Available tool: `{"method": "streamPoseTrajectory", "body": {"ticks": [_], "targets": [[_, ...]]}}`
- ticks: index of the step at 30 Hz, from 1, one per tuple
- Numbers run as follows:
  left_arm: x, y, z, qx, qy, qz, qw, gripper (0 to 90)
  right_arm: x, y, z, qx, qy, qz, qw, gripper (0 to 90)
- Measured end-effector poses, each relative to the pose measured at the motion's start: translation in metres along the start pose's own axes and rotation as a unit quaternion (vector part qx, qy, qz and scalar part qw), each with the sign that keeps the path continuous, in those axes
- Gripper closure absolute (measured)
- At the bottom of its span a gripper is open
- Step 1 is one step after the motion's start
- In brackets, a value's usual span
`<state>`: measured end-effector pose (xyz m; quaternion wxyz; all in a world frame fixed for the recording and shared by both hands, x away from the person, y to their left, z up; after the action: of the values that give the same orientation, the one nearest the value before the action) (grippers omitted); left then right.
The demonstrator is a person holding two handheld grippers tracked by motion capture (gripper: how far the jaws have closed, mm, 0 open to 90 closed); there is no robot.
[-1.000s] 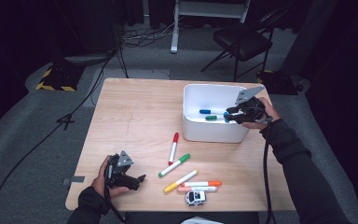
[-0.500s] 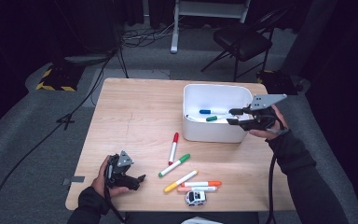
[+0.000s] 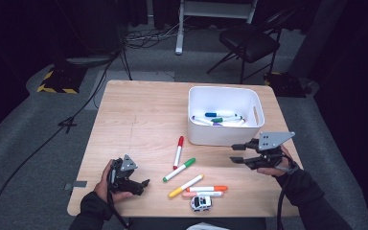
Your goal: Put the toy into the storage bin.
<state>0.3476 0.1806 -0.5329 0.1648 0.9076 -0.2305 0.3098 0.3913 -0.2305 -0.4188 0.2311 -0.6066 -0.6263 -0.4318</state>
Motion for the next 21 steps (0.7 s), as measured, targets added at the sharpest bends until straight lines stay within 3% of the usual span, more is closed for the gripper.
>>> {"method": "streamPoseTrajectory", "body": {"ticks": [6,10,21], "targets": [[0.000,0.000,0.000,0.000,0.000,0.000,1.0000,1.3,-0.019,-0.032,0.032,0.065,-0.012,-0.002,0.9978,58.2],[0.000,0.000,0.000,0.000,0.000,0.000,1.0000,1.3,-0.026,-0.047,0.050,0.096,-0.023,-0.008,0.9951,58.3],[0.000,0.000,0.000,0.001,0.000,0.000,1.0000,1.3,-0.039,-0.060,0.075,0.129,-0.041,-0.004,0.9908,59.2]]}}
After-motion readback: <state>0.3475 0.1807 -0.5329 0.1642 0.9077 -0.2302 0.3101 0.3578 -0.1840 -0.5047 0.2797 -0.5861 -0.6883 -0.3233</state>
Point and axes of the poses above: each handheld gripper's, and its own axes: z roughly forward along the jaws, x roughly out of its top, y roughly to its right, the point moved 4 cm from there along z, roughly forward along the jaws, and after that the axes turned 13 degrees about -z, right-handed, at the moved point
